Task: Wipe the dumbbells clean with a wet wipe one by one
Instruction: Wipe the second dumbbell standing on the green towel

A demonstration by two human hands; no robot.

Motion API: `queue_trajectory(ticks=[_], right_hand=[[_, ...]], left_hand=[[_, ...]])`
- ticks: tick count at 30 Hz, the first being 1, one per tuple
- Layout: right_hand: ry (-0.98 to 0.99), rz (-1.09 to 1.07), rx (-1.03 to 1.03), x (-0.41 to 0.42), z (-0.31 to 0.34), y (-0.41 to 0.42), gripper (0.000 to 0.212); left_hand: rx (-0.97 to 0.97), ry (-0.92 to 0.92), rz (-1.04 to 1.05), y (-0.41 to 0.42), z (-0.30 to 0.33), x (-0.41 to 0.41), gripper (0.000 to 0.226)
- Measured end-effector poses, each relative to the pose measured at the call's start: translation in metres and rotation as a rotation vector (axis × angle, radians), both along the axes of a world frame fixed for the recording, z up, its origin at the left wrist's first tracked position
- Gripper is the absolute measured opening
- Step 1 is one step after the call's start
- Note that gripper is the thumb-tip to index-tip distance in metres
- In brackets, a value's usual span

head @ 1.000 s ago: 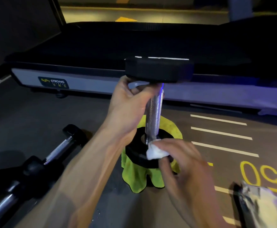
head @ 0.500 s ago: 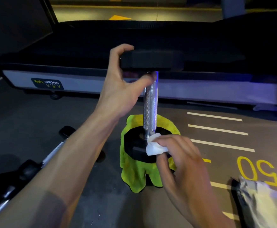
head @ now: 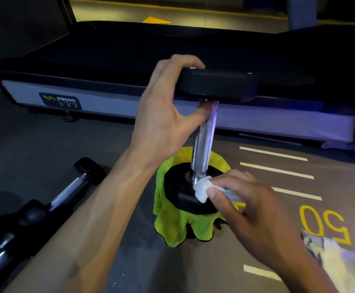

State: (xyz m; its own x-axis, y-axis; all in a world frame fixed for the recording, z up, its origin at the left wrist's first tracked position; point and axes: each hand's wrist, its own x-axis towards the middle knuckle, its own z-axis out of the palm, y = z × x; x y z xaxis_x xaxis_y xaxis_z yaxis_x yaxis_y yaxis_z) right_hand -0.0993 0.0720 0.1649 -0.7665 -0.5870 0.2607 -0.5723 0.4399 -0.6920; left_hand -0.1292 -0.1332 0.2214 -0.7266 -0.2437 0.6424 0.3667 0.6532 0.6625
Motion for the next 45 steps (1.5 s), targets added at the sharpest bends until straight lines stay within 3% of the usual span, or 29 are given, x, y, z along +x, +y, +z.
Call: queue_trajectory(ticks=[4, 13, 20, 23, 28, 31, 36, 45], right_hand=[[-0.005, -0.043, 0.127, -0.015, 0.015, -0.013, 0.006], [0.116, -0.14, 0.46, -0.039, 0.037, -0.028, 0.047], [0.276, -0.05, 0.239, -0.019, 0.015, -0.031, 0.01], [0.148, 0.058, 0.157, -0.018, 0.02, -0.023, 0.015], [-0.366, 0.12, 0.071, -0.037, 0.03, -0.017, 0.026], [-0.449, 0.069, -0.004, -0.047, 0.028, -0.026, 0.018], [-0.245, -0.001, -0.054, -0.042, 0.013, -0.03, 0.017], [0.342, -0.144, -0.088, -0.048, 0.017, -0.054, 0.006]], left_hand=[[0.023, 0.008, 0.016, -0.001, -0.002, 0.007, 0.048], [0.08, -0.01, 0.012, -0.004, -0.002, 0.011, 0.052], [0.095, -0.033, 0.025, -0.012, -0.002, 0.0, 0.049], [0.098, -0.03, 0.04, -0.017, -0.003, -0.004, 0.051], [0.107, -0.043, 0.041, -0.022, -0.005, -0.008, 0.052], [0.115, -0.046, 0.026, -0.022, -0.006, -0.01, 0.053], [0.106, -0.043, 0.021, -0.021, -0.006, -0.01, 0.052], [0.097, -0.041, 0.015, -0.018, -0.004, -0.012, 0.052]])
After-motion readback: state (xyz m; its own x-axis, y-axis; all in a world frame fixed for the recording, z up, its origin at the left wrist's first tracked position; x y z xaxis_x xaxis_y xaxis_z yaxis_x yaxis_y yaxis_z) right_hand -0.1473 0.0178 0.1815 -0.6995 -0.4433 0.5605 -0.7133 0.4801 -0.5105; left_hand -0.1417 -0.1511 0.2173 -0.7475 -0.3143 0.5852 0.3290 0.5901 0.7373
